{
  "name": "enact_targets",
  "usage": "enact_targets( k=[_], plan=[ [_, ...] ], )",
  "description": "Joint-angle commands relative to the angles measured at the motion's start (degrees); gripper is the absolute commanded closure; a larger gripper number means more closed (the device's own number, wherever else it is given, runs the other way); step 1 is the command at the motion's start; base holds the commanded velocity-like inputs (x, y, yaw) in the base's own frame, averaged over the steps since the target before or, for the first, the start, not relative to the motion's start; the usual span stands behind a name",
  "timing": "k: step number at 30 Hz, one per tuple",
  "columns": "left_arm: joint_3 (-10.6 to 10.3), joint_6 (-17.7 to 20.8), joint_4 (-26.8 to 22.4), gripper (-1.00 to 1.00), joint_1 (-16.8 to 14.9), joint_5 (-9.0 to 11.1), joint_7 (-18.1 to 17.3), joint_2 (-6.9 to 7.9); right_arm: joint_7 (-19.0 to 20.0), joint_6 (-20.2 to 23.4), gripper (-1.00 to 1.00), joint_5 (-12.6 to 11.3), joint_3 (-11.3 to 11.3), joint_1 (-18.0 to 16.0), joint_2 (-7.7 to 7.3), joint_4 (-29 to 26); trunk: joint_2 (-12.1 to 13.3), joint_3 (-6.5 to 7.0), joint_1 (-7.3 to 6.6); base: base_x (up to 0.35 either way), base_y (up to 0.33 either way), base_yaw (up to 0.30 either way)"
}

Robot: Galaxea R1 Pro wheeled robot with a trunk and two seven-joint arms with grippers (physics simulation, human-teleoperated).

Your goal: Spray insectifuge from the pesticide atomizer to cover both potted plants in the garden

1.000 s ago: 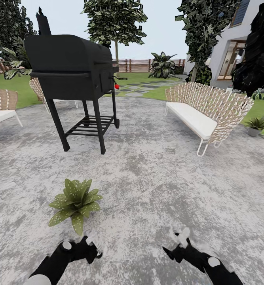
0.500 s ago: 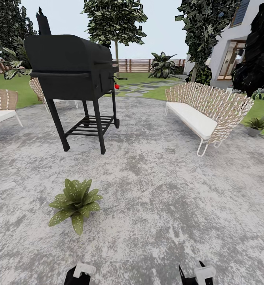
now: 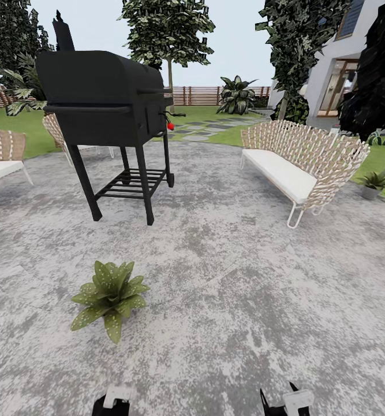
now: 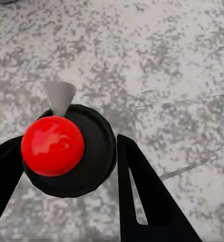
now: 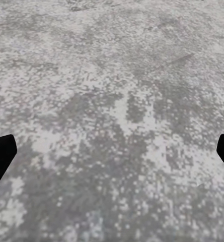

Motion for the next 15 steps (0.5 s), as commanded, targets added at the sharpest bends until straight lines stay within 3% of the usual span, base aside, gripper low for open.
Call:
enact_targets(
  k=[1, 6, 11, 15],
  plan=[
    [0.47, -0.16, 0.01, 1.00, 0.04, -0.35, -0.26, 0.00, -0.37, -0.16, -1.00, 0.59, -0.27, -0.04, 0.00, 0.09, -0.02, -0.04, -0.01, 0.000, 0.000, 0.000],
    [0.44, -0.19, 0.00, 1.00, 0.20, -0.13, -0.28, -0.07, -0.37, -0.15, -1.00, 0.17, -0.31, -0.04, -0.02, 0.09, -0.02, 0.00, -0.01, 0.000, 0.000, -0.185],
    [0.50, -0.19, 0.00, 1.00, 0.24, -0.10, -0.31, -0.02, -0.31, -0.13, -1.00, -4.55, -0.26, -0.04, -0.07, 0.12, -0.02, 0.01, -0.01, 0.000, 0.000, -0.292],
    [0.47, -0.19, 0.00, 1.00, 0.29, -0.07, -0.12, -0.01, -0.29, -0.13, -1.00, -5.61, -0.23, -0.04, -0.07, 0.16, -0.02, 0.01, -0.01, 0.000, 0.000, -0.299]
  ],
)
